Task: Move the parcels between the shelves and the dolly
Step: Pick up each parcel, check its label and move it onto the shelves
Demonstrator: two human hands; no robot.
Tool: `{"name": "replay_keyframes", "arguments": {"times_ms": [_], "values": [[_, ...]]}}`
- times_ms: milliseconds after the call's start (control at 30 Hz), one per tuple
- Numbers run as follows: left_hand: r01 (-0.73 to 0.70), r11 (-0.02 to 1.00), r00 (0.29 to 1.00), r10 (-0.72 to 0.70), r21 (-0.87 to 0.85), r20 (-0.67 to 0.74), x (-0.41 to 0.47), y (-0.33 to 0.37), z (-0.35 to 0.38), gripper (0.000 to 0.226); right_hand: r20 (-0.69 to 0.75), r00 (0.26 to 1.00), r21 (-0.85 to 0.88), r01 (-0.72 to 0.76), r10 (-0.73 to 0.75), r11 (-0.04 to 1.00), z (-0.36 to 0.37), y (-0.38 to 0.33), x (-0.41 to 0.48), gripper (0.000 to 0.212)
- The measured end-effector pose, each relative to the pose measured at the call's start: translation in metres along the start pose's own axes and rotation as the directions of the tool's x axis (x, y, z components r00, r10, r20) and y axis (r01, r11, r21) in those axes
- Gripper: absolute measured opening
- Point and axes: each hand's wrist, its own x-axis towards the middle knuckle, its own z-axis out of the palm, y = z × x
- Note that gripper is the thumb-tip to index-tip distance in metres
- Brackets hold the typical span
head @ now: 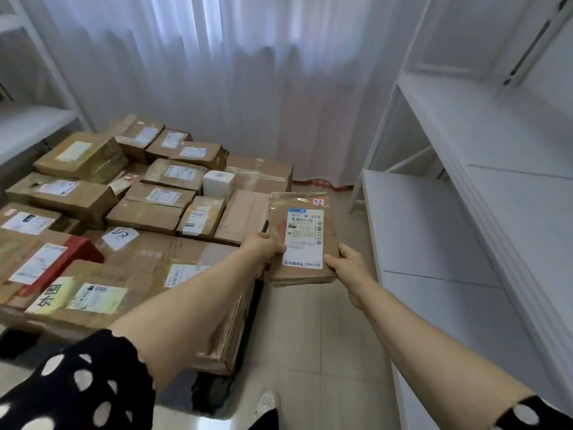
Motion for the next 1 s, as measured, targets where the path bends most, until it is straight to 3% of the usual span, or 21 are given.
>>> {"name": "replay_keyframes", "arguments": {"times_ms": [133,533,700,1000], "values": [[0.025,1.000,1.000,-0.025,-0.007,-0.006,0.062,0.043,-0.009,0.039,0.049,0.999,-0.012,-0.005,0.006,1.000,0.011,-0.032,0.064,0.025],[0.020,0.999,0.996,-0.024,-0.044,-0.081,0.222,0.144,0.006,0.025,0.136,0.990,-0.040,-0.044,0.049,0.998,0.015,-0.075,0.264,0.035],[0.022,0.993,0.989,-0.039,-0.119,-0.140,0.291,0.198,0.032,0.037,0.174,0.982,-0.049,-0.066,0.074,0.997,0.001,-0.091,0.375,0.034],[0.064,0.986,0.971,-0.097,-0.151,-0.218,0.399,0.280,0.060,0.016,0.275,0.954,-0.100,-0.097,0.121,0.990,-0.005,-0.134,0.533,0.034]]}}
